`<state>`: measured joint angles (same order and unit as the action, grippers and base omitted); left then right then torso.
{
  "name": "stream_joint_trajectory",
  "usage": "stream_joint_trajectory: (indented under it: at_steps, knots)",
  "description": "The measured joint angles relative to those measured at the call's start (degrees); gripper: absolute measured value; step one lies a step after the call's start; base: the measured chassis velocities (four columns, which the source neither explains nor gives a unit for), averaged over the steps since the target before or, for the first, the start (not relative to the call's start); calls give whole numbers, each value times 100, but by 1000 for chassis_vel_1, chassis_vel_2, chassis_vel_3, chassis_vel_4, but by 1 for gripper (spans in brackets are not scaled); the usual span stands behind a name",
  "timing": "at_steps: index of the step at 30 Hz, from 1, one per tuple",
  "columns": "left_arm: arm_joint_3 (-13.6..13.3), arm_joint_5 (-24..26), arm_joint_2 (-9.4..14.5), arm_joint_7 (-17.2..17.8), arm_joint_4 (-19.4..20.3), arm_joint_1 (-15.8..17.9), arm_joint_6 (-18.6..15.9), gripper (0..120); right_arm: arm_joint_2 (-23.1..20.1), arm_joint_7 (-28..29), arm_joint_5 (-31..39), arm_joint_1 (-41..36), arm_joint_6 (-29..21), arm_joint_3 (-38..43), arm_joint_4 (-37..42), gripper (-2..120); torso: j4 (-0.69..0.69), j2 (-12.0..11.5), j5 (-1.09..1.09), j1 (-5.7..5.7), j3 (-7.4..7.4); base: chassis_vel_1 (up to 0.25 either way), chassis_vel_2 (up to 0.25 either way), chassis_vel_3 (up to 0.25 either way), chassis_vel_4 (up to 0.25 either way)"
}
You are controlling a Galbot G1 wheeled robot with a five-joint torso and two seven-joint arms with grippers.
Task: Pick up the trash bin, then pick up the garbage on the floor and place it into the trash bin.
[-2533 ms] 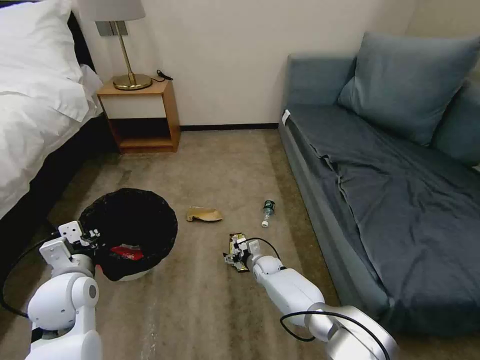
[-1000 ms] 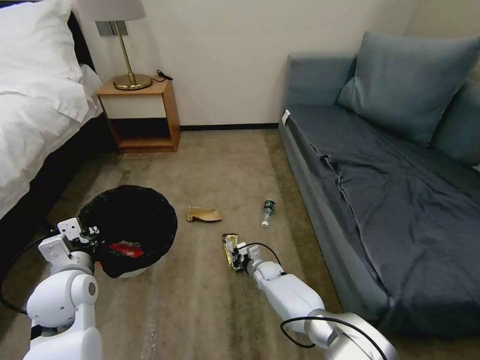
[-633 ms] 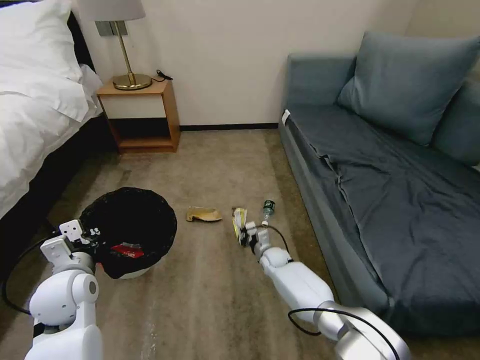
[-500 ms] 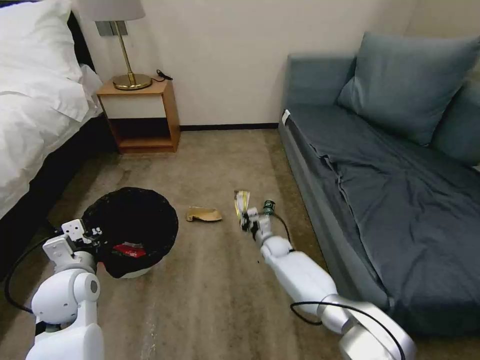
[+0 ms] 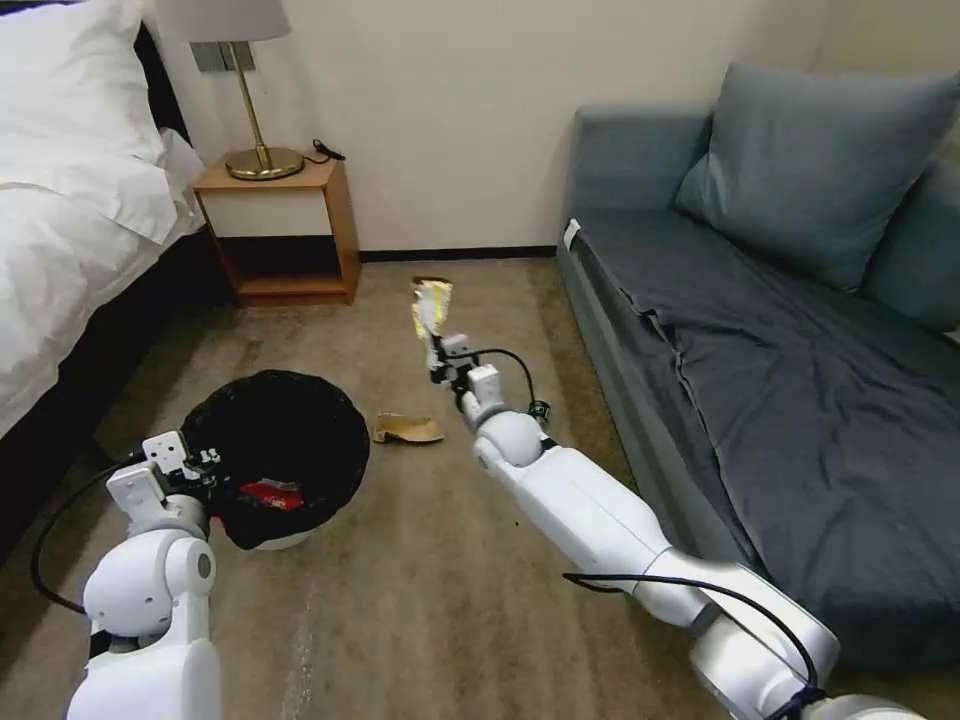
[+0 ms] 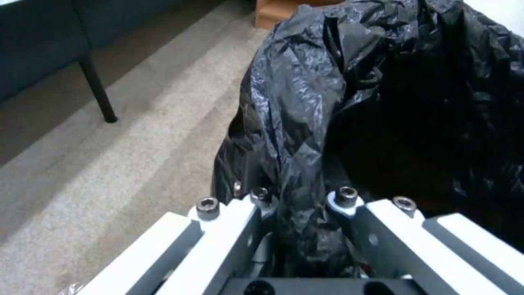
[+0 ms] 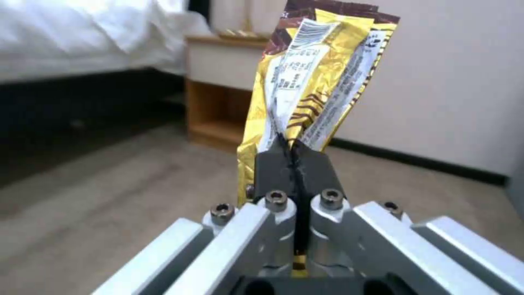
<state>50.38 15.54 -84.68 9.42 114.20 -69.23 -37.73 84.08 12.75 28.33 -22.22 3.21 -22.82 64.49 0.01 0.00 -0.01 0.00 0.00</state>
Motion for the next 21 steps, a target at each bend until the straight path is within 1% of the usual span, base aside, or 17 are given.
stream_joint_trajectory:
  at_steps: [1,2,4,8,11,16,21]
  knots:
    - [10,1,2,-1,-18,17,5,4,-11,47,33,7,-44,-124,190,0,-1,0,0,0,0,0,0,0,0]
    - [10,1,2,-1,-18,17,5,4,-11,47,33,7,-44,-124,190,0,-1,0,0,0,0,0,0,0,0]
    - [18,3,6,-13,-57,51,27,4,-42,117,50,6,-127,-408,592,0,-1,0,0,0,0,0,0,0,0]
    - [-2,3,-6,-22,-66,59,40,4,-42,190,66,-12,-176,-634,832,0,-1,0,0,0,0,0,0,0,0]
    - [-19,-1,-47,-30,-61,80,45,4,1,289,93,-78,-255,-1022,1135,0,-1,0,0,0,0,0,0,0,0]
    - [-28,-4,-48,-30,-35,105,45,4,53,310,89,-158,-299,-1266,1325,0,-1,0,0,0,0,0,0,0,0]
    - [-29,-17,-58,-22,9,115,38,4,96,310,26,-261,-304,-1383,1296,0,-1,0,1,0,0,0,0,0,0]
